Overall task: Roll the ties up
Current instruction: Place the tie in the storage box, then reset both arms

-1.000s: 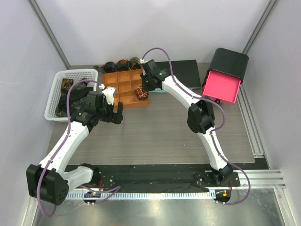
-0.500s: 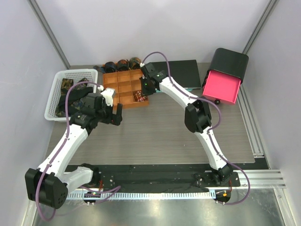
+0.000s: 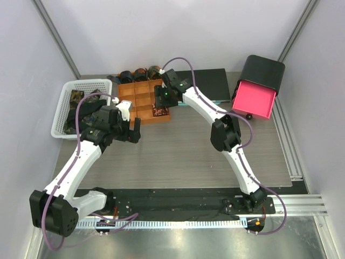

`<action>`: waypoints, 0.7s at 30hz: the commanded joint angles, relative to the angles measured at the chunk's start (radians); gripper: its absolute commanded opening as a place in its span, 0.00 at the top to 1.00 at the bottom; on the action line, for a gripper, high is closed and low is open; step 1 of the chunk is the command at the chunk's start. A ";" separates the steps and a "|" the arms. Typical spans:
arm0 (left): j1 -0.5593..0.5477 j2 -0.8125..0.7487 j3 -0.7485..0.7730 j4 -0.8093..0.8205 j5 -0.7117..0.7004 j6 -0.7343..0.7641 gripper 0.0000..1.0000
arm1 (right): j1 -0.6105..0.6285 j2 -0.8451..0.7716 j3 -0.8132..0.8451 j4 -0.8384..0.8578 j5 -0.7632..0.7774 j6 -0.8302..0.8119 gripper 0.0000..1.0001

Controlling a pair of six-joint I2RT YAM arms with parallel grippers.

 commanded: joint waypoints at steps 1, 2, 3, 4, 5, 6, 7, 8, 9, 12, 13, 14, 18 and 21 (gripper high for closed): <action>0.009 0.027 0.078 -0.002 0.004 -0.021 0.00 | 0.004 -0.094 0.056 0.052 -0.029 -0.036 0.27; 0.009 0.029 0.096 -0.004 0.010 -0.027 0.00 | 0.002 -0.117 0.038 0.063 -0.031 -0.046 0.24; 0.009 0.032 0.106 -0.001 0.011 -0.034 0.00 | 0.000 -0.159 0.027 0.067 -0.031 -0.062 0.21; 0.009 0.040 0.118 0.001 0.017 -0.041 0.00 | -0.006 -0.180 0.016 0.073 -0.033 -0.071 0.16; 0.009 0.046 0.142 0.002 0.025 -0.046 0.00 | -0.010 -0.202 -0.004 0.075 -0.033 -0.080 0.14; 0.009 0.056 0.156 -0.004 0.036 -0.054 0.00 | -0.016 -0.222 -0.013 0.081 -0.034 -0.088 0.13; 0.009 0.082 0.172 -0.005 0.051 -0.058 0.00 | -0.021 -0.266 -0.027 0.084 -0.034 -0.106 0.08; 0.009 0.099 0.208 -0.011 0.068 -0.067 0.00 | -0.036 -0.289 -0.053 0.083 -0.033 -0.112 0.04; 0.009 0.125 0.234 -0.037 0.086 -0.069 0.00 | -0.047 -0.314 -0.068 0.086 -0.033 -0.121 0.01; 0.007 0.237 0.346 -0.083 0.145 -0.051 0.00 | -0.104 -0.413 -0.152 0.086 -0.036 -0.155 0.00; 0.009 0.289 0.400 -0.105 0.152 -0.041 0.00 | -0.127 -0.468 -0.181 0.087 -0.060 -0.172 0.00; 0.009 0.311 0.423 -0.111 0.177 -0.026 0.00 | -0.169 -0.495 -0.245 0.089 -0.072 -0.177 0.00; 0.009 0.415 0.527 -0.145 0.211 0.026 0.00 | -0.306 -0.628 -0.428 0.092 -0.137 -0.188 0.00; 0.009 0.489 0.594 -0.194 0.199 0.028 0.00 | -0.387 -0.743 -0.582 0.098 -0.146 -0.232 0.00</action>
